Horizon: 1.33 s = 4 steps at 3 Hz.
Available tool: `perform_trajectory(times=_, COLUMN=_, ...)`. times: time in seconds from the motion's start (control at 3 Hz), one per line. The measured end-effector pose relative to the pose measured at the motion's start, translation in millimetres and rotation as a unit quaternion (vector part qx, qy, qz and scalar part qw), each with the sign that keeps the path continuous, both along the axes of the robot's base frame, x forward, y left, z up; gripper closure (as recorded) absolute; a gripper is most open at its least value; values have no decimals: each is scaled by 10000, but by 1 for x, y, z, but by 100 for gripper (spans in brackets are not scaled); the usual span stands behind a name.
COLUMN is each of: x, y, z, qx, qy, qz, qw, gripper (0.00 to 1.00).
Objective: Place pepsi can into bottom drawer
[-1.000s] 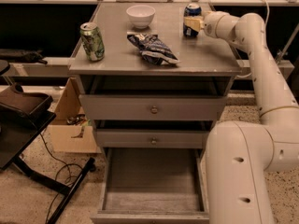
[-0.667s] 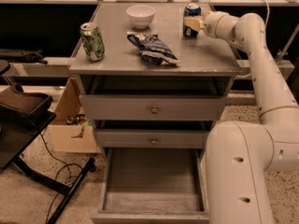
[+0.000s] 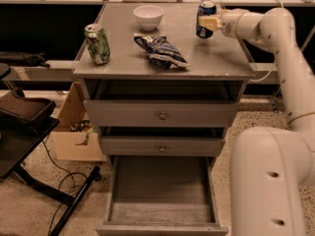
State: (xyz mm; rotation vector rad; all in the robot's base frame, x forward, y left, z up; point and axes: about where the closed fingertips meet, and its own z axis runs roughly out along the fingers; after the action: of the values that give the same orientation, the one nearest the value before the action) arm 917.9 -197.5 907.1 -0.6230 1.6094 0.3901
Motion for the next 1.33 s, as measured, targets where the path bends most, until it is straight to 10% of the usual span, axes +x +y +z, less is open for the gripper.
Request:
perform_trajectory(times=0.67, x=-130, y=-66, z=108, qx=-41, qy=-239, qz=49, qw=9997, gripper=100)
perform_trajectory(times=1.33, x=-288, y=-52, z=164, qx=-72, qy=-778, qz=486, qw=9958, gripper=100)
